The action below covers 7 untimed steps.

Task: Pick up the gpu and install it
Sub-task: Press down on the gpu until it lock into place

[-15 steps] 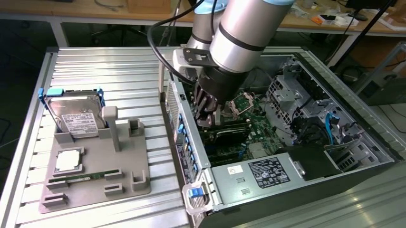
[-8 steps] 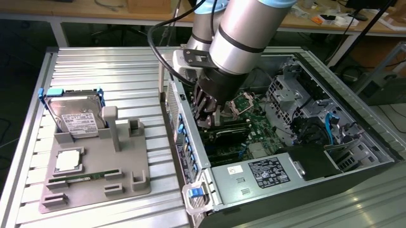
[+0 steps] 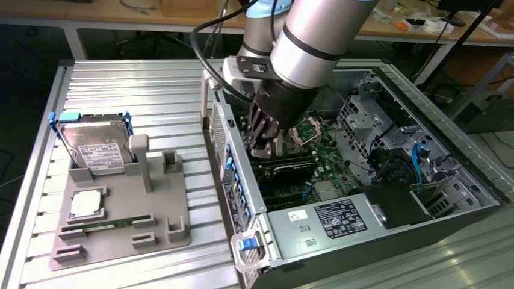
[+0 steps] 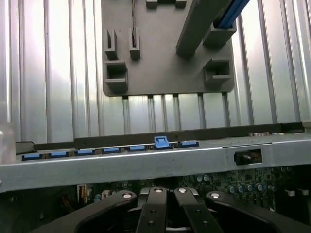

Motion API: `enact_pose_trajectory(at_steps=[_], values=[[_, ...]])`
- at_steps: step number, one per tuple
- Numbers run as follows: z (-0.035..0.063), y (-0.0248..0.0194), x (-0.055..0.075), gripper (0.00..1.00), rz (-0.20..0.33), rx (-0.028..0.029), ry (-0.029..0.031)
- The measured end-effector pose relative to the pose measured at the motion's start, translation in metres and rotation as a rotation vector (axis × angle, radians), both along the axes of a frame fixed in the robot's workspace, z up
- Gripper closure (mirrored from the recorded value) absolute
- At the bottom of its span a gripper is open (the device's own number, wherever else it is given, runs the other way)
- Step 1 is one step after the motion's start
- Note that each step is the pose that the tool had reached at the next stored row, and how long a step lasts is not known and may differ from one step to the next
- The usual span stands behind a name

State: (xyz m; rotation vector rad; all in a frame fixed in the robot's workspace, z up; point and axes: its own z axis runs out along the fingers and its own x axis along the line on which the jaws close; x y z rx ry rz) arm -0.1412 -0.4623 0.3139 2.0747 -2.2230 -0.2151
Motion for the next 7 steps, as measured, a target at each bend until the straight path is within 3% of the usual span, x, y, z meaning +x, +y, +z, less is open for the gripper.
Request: enact_pose_trajectory(at_steps=[2, 7], values=[[-0.0003, -0.0001, 0.0056, 0.89, 0.000, 0.0010, -0.0001], [-0.0003, 0.0000, 0.0057, 0.89, 0.000, 0.0009, 0.0000]])
